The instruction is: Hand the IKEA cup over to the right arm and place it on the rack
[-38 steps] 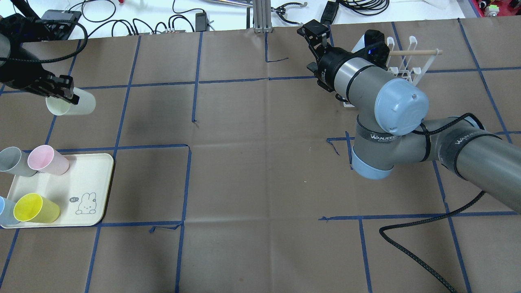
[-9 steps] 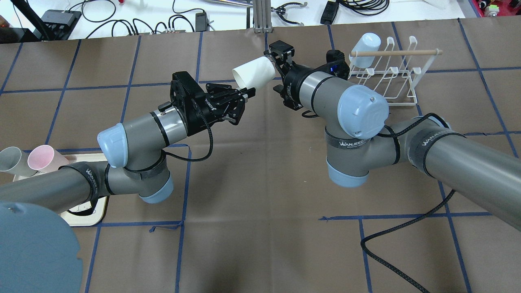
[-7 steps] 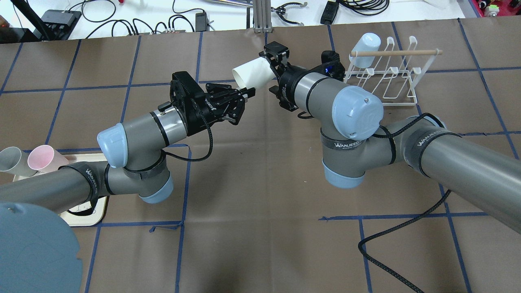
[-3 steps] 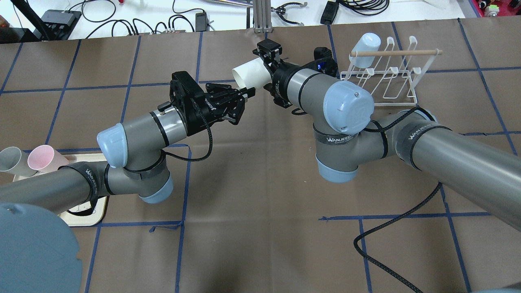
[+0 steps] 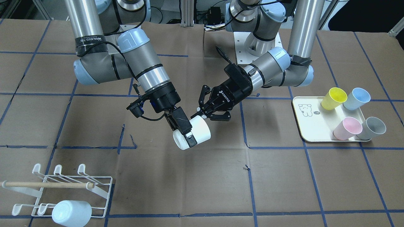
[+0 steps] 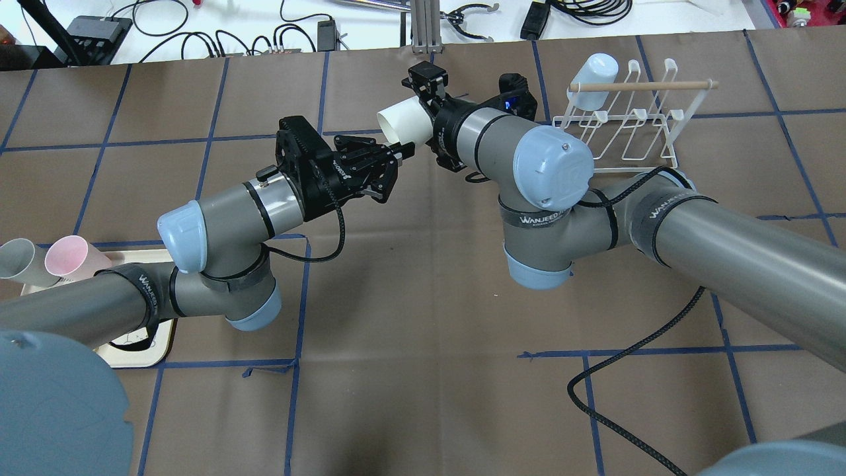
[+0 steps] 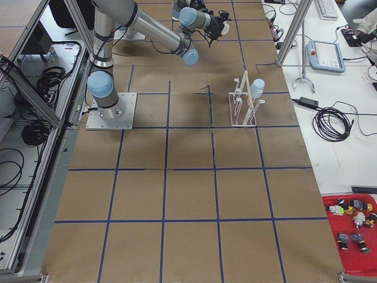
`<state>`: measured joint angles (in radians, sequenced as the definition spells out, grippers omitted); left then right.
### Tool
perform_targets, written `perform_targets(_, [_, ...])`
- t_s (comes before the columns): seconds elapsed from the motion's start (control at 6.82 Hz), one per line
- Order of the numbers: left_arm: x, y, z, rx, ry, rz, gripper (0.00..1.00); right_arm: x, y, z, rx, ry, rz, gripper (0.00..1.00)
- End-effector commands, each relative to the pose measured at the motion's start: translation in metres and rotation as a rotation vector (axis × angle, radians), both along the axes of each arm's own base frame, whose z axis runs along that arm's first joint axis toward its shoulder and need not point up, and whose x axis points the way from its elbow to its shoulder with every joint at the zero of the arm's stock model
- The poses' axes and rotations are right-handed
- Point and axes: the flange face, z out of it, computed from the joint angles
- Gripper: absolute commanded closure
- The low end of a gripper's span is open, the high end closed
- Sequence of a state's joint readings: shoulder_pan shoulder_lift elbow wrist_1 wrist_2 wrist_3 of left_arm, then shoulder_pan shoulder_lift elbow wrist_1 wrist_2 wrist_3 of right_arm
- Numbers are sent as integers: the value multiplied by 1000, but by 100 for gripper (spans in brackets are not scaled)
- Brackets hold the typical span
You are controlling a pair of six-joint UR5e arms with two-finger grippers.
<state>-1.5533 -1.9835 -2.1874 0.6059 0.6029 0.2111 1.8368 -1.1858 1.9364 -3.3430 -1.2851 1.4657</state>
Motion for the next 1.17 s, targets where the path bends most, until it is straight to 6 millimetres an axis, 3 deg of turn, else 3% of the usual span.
perform_targets(0.0, [0,0,0,1,0,0,99,1,-1,-3,18,14,15,31])
perform_targets(0.15, [0,0,0,1,0,0,98,2,-1,-4,11,26,29,59])
perform_targets(0.29, [0,0,0,1,0,0,92,2,-1,-3,-21,69,60,73])
perform_targets(0.44, [0,0,0,0,1,0,86,2,0,-2,-22,68,63,79])
perform_targets(1.03, [2,-1,3,-22,-16,36,50,3,1,1,-27,66,65,81])
